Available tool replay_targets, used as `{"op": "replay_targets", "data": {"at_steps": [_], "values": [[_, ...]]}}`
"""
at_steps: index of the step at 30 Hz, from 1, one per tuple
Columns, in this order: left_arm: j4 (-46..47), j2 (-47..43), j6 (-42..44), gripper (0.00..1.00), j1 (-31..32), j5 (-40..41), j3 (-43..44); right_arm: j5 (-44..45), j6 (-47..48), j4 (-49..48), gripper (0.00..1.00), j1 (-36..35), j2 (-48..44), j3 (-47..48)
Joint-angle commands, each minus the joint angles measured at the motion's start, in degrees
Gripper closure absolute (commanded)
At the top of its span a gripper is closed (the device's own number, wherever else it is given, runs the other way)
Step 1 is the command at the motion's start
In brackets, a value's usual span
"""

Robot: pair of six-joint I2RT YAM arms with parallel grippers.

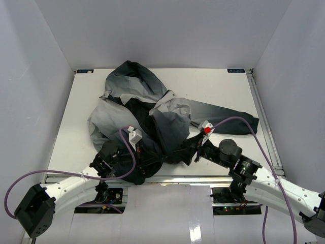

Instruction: Zip up the jacket

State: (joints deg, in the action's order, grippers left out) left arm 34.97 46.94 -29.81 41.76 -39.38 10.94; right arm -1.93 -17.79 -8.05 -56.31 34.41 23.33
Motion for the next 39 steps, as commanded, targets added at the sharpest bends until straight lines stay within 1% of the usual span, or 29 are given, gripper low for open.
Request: {"op": "replay_targets", "data": {"at_steps": [1, 4, 6, 7, 8, 11, 13, 15, 19, 22, 25, 27, 29, 32, 35, 37, 39], "values": [[0.10, 0.07, -1.30, 1.00, 0.08, 0.44, 1.71, 8.24, -1.88, 6.11, 0.21, -0.29, -2.39, 1.59], [-0.32, 0.16, -1.55, 1.00, 0.10, 0.62, 2.05, 14.13, -3.70, 12.04, 0.27, -0.26, -4.13, 3.76], [-0.68, 0.08, -1.57, 1.00, 0.16, 0.78, 2.32, 17.75, -4.66, 14.61, 0.33, -0.37, -5.27, 5.41], [-0.86, 0.16, -1.57, 1.00, 0.17, 0.79, 2.33, 18.40, -5.11, 15.53, 0.34, -0.37, -5.72, 5.49], [-1.11, 0.24, -1.57, 1.00, 0.17, 0.87, 2.57, 18.68, -5.39, 16.48, 0.38, -0.69, -6.31, 6.28], [-1.20, 0.68, -1.69, 1.00, 0.14, 0.97, 2.80, 20.61, -5.31, 17.89, 0.45, -1.56, -6.19, 8.13], [-0.66, 0.95, -1.83, 1.00, 0.16, 0.81, 2.70, 21.90, -4.67, 17.64, 0.46, -2.03, -5.21, 9.46], [-0.05, 1.32, -2.11, 1.00, 0.17, 0.77, 2.58, 23.01, -3.59, 19.22, 0.46, -2.08, -2.09, 13.86], [-0.29, 1.73, -2.11, 1.00, 0.17, 0.85, 2.74, 23.21, -1.71, 21.61, 0.51, -3.89, 2.17, 20.95], [-0.45, 2.30, -2.46, 1.00, 0.16, 1.23, 2.79, 27.98, 1.71, 24.91, 0.50, -6.18, 6.13, 25.76], [-1.22, 3.50, -3.08, 1.00, 0.08, 1.12, 3.72, 31.46, 6.04, 28.14, 0.47, -10.35, 12.44, 32.06], [-2.83, 4.43, -3.61, 1.00, 0.15, 0.53, 4.75, 34.22, 13.04, 29.34, 0.46, -15.37, 16.22, 36.73], [-3.73, 5.89, -3.90, 1.00, 0.17, -0.37, 5.55, 38.68, 18.38, 29.50, 0.46, -18.99, 19.54, 39.24], [-5.12, 8.32, -5.85, 1.00, 0.08, -0.04, 6.77, 42.61, 28.90, 29.86, 0.46, -25.28, 22.47, 42.18], [-4.25, 10.10, -7.38, 1.00, 0.08, -2.10, 7.64, 42.82, 34.37, 29.86, 0.46, -28.81, 21.58, 40.06], [-2.92, 10.35, -8.31, 1.00, 0.08, -3.58, 7.54, 45.85, 38.80, 26.17, 0.46, -33.23, 17.99, 33.33], [-2.26, 10.06, -8.62, 1.00, 0.08, -4.44, 7.43, 47.26, 43.18, 24.02, 0.45, -36.38, 14.79, 29.16]]}}
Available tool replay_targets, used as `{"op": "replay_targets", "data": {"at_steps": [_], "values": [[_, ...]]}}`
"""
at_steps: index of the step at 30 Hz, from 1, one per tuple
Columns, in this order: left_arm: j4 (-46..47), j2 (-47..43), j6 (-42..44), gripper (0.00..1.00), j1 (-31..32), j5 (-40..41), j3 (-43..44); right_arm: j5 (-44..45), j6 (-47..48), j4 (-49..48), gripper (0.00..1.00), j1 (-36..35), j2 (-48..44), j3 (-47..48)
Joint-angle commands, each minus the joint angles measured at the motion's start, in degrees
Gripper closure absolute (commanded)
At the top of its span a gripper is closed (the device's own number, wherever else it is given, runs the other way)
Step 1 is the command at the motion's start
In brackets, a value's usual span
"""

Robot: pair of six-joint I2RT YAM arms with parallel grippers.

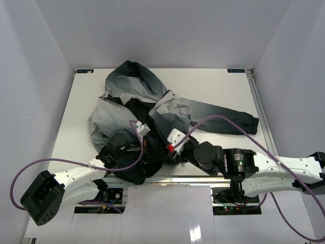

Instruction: Zip up the jacket

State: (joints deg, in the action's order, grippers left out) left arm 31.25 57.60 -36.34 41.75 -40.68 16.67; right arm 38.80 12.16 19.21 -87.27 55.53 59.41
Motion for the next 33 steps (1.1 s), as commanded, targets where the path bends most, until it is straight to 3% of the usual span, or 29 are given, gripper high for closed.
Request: {"op": "replay_targets", "data": {"at_steps": [1, 6, 13, 20, 33], "values": [[1.45, -0.81, -2.14, 1.00, 0.08, -3.35, 1.74, 5.81, 14.41, -4.18, 0.45, -6.24, -7.78, -8.67], [1.61, -1.98, -3.13, 1.00, 0.08, -4.18, 1.66, -1.55, 13.84, -7.47, 0.52, -8.92, -11.72, -15.81], [1.91, -0.30, -4.63, 1.00, 0.08, -4.84, 1.79, 11.81, 24.67, -19.56, 0.49, -17.78, -9.74, -25.59], [2.28, -1.72, -5.75, 1.00, 0.06, -4.85, 1.33, 16.25, 34.92, -36.33, 0.48, -21.02, -5.87, -35.12], [6.30, -0.47, -8.68, 1.00, 0.08, -6.05, 0.42, 16.22, 42.85, -48.41, 0.49, -21.54, -2.48, -38.96]]}}
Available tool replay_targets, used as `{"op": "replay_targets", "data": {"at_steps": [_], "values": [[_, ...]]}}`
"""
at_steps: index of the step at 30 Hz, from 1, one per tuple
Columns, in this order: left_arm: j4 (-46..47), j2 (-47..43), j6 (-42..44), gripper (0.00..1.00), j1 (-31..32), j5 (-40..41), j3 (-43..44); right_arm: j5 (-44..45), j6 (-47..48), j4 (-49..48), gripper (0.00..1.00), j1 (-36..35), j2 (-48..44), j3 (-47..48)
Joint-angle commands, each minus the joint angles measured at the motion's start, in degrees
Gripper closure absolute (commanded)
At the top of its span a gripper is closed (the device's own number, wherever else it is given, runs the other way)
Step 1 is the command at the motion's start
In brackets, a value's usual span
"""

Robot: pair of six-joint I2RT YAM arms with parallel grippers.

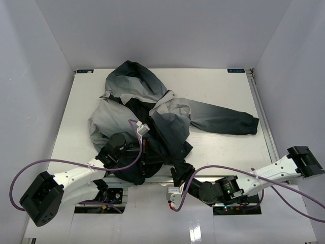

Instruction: Zip up the jacket

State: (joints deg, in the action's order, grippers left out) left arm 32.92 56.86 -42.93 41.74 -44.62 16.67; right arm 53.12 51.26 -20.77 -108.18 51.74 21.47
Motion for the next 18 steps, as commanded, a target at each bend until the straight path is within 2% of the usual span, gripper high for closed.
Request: {"op": "replay_targets", "data": {"at_steps": [1, 18], "values": [[5.42, 0.52, -2.50, 1.00, 0.10, -2.29, 0.20, 1.88, 4.11, -8.75, 0.49, -0.63, 1.70, -1.01], [5.24, -0.42, -2.51, 1.00, 0.10, -2.05, -0.51, 3.75, 7.18, -13.33, 0.51, -0.20, 5.13, -2.03]]}}
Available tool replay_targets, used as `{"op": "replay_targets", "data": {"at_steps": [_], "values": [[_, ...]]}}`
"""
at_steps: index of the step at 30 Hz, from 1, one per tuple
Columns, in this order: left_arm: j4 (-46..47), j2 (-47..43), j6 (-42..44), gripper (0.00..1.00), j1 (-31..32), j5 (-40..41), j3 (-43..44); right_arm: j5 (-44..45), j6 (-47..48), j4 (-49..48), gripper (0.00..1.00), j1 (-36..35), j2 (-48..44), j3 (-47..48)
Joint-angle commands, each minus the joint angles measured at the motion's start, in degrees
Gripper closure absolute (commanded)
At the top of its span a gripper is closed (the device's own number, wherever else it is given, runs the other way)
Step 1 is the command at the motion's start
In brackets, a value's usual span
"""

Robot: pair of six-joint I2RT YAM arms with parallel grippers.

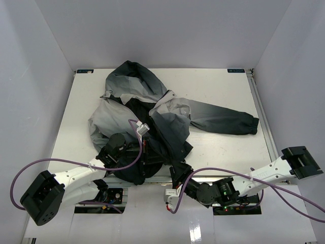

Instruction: Zip up the jacket

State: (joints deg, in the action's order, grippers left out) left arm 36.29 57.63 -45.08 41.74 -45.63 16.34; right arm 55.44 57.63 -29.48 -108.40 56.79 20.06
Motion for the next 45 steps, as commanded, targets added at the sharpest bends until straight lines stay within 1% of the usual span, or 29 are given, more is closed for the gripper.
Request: {"op": "replay_targets", "data": {"at_steps": [1, 5, 10, 24, 28, 32, 38, 45], "values": [[1.85, -1.20, -0.33, 1.00, 0.10, -1.08, -0.13, 1.46, 0.82, -4.62, 0.51, 0.10, 0.08, -0.67], [2.11, -1.11, -0.66, 1.00, 0.06, -1.30, -0.08, 1.50, 1.01, -4.91, 0.51, 0.28, 0.33, -0.64], [2.33, -1.38, -0.98, 1.00, 0.10, -1.62, -0.17, 1.73, 2.44, -7.87, 0.53, 0.78, 1.26, -0.95], [1.32, -2.48, -0.45, 1.00, 0.10, -2.10, -0.13, 0.37, 2.13, -8.48, 0.54, 3.92, 3.35, -0.78], [1.16, -2.86, -0.45, 1.00, 0.02, -1.93, -0.25, 0.12, 2.64, -10.80, 0.55, 4.75, 3.17, -1.07], [1.47, -2.49, -0.42, 1.00, 0.07, -2.01, -0.43, -0.13, 3.16, -12.24, 0.60, 5.13, 2.48, -1.49], [1.69, -2.43, -0.45, 1.00, 0.10, -2.00, -0.53, -0.25, 3.17, -12.71, 0.75, 5.13, 1.25, -1.88], [2.22, -2.04, -0.56, 1.00, 0.10, -1.83, -0.78, -0.68, 2.57, -12.62, 0.80, 5.13, 0.45, -2.38]]}}
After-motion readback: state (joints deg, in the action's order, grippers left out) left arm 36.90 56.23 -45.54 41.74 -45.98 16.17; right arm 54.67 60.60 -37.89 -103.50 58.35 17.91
